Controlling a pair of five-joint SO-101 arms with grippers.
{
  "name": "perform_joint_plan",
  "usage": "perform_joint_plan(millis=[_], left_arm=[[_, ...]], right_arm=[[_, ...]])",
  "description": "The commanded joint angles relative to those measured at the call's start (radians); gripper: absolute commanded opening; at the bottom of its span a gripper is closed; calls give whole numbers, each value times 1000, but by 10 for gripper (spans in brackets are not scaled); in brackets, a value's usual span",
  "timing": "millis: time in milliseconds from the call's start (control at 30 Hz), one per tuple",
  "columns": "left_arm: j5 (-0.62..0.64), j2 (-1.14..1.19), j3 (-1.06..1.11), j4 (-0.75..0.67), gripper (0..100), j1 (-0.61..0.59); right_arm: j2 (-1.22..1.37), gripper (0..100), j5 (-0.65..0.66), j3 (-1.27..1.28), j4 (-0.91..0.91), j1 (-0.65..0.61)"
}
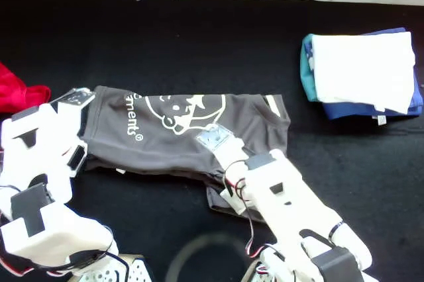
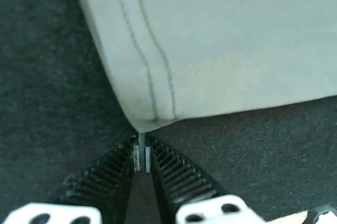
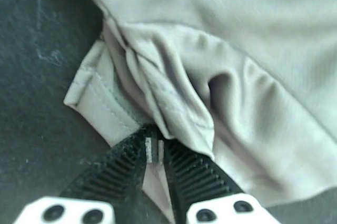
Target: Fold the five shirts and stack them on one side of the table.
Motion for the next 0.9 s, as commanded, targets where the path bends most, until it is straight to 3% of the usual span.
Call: perform_joint_plan(millis=[0,200,467,633,733,867], left_arm=[[-17,-48,-13,54,20,-1],[-12,-51,-94,80,20,-2],[83,-39,-303,262,20,36],[172,-39,-240,239,20,185],[247,-41,-252,187,20,245],[282,-39,-266,129,20,288]], right_arm=[[2,5,11,-56,81,18],[1,5,11,-47,136,18],[-42,5,109,-56,226,24],[-294,5,94,-96,236,22],[-409,9,-14,-151,237,24],[-364,9,-41,-177,211,21]])
